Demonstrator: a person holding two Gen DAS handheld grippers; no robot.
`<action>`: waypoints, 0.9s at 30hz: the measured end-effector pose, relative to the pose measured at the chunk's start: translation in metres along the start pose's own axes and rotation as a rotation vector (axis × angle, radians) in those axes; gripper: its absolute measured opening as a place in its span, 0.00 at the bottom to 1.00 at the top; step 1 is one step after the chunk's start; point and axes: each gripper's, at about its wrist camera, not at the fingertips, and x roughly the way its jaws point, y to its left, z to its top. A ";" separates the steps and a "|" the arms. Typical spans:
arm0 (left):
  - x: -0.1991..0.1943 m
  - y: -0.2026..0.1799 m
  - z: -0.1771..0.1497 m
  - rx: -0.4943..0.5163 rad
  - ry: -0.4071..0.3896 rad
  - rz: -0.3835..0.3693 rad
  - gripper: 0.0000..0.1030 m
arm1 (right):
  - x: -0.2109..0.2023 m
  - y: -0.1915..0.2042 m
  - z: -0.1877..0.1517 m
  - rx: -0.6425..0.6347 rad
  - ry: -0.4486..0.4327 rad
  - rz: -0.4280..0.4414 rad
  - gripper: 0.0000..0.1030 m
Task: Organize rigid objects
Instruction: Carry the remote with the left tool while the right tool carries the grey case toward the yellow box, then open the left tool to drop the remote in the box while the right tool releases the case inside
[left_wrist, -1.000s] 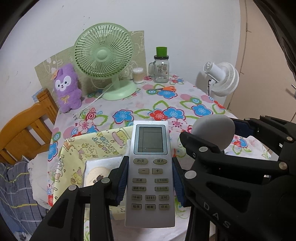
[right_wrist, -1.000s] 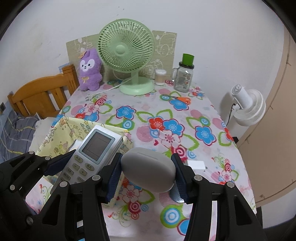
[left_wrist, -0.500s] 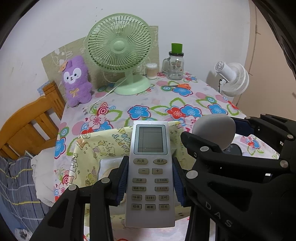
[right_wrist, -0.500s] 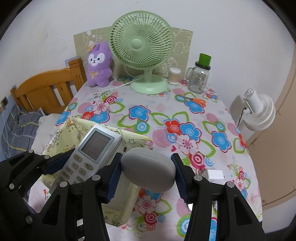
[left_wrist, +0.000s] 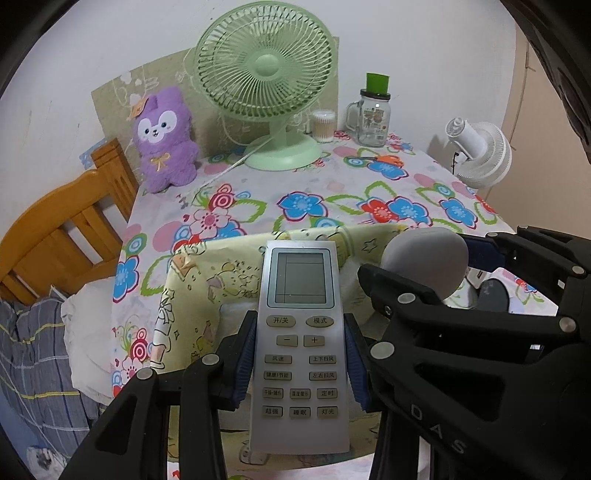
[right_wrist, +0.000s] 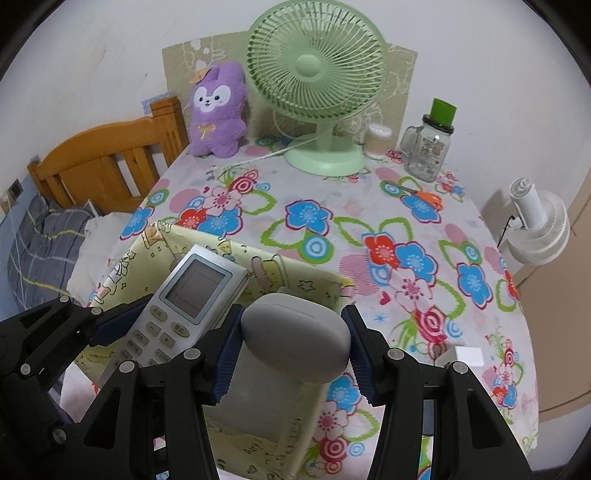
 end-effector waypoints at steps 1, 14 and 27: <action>0.002 0.002 -0.001 0.000 0.003 0.001 0.44 | 0.003 0.002 0.000 0.001 0.006 0.004 0.54; 0.039 0.017 -0.010 -0.031 0.090 -0.015 0.44 | 0.032 0.016 -0.005 -0.035 0.067 -0.004 0.55; 0.038 0.020 -0.015 -0.049 0.098 -0.018 0.53 | 0.036 0.022 -0.007 -0.054 0.078 -0.003 0.55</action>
